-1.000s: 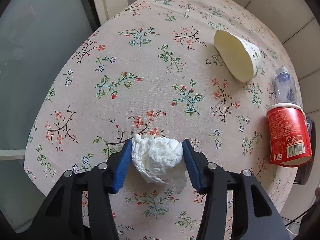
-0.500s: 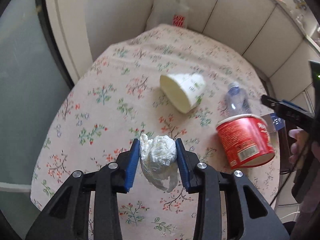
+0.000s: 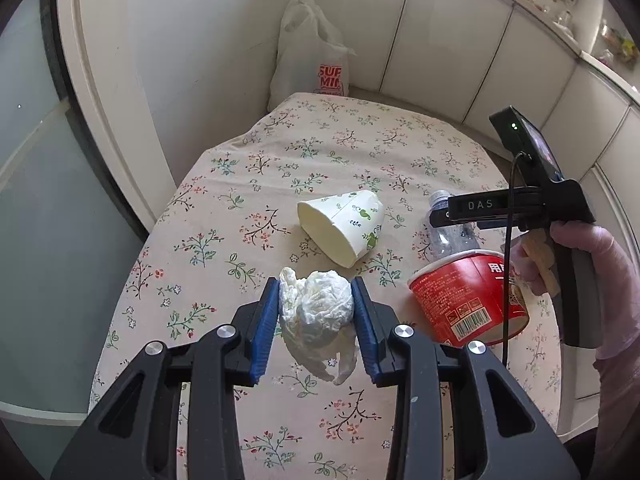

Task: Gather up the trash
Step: 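Grasp the clear plastic water bottle with the right tool, then lift the water bottle, carry it over the bin and open the right tool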

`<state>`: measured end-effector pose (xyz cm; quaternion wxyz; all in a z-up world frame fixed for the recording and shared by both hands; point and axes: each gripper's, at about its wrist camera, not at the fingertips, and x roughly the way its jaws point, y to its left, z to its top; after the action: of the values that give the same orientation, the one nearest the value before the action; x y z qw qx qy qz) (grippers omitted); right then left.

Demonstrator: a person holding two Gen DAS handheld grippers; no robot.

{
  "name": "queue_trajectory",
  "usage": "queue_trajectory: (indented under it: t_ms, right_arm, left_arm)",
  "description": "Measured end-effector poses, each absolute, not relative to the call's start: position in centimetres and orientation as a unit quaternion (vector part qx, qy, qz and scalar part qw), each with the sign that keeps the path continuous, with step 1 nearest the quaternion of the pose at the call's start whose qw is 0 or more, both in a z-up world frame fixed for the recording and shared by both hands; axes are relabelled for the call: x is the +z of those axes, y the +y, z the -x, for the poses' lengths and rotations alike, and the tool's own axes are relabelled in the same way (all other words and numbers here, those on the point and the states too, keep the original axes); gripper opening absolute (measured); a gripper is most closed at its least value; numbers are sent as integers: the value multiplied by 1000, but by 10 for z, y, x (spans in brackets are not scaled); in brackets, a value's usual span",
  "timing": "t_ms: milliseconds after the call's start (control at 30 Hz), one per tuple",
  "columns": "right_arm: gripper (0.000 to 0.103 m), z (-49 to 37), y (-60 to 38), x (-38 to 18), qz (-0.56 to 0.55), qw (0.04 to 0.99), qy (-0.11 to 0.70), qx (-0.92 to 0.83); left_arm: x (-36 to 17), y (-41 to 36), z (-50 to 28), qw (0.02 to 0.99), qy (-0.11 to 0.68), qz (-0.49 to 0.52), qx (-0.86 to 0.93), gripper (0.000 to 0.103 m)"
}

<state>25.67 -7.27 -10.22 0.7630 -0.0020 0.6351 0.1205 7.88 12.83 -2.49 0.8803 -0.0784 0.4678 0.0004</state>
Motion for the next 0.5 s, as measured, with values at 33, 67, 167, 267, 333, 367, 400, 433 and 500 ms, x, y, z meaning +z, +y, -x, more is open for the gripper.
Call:
queue_trajectory:
  t_ms: [33, 67, 167, 267, 333, 367, 400, 433, 500]
  right_arm:
    - [80, -257, -72, -106, 2, 760, 638, 122]
    - [71, -257, -71, -109, 3, 758, 641, 122]
    - [59, -257, -71, -113, -1, 756, 642, 125]
    - [58, -257, -73, -112, -5, 764, 633, 121]
    - [58, -256, -76, -110, -13, 769, 628, 120]
    - [58, -256, -78, -108, -16, 772, 624, 119]
    - [58, -255, -80, -104, -21, 778, 616, 119]
    - [58, -254, -82, -99, -25, 783, 611, 119]
    - [57, -251, -87, -86, -32, 794, 596, 119]
  left_arm:
    - [-27, 130, -79, 878, 472, 82, 1, 36]
    - [-28, 131, -80, 876, 475, 85, 2, 36]
    - [-32, 131, -82, 870, 483, 94, 1, 37]
    - [-34, 128, -81, 870, 485, 91, 2, 37]
    - [-34, 128, -81, 870, 485, 90, 1, 37]
    - [-34, 128, -81, 870, 485, 89, 1, 37]
    - [-33, 128, -80, 871, 483, 87, 1, 37]
    - [-33, 128, -80, 872, 483, 86, 2, 37]
    - [-33, 128, -80, 871, 483, 88, 1, 37]
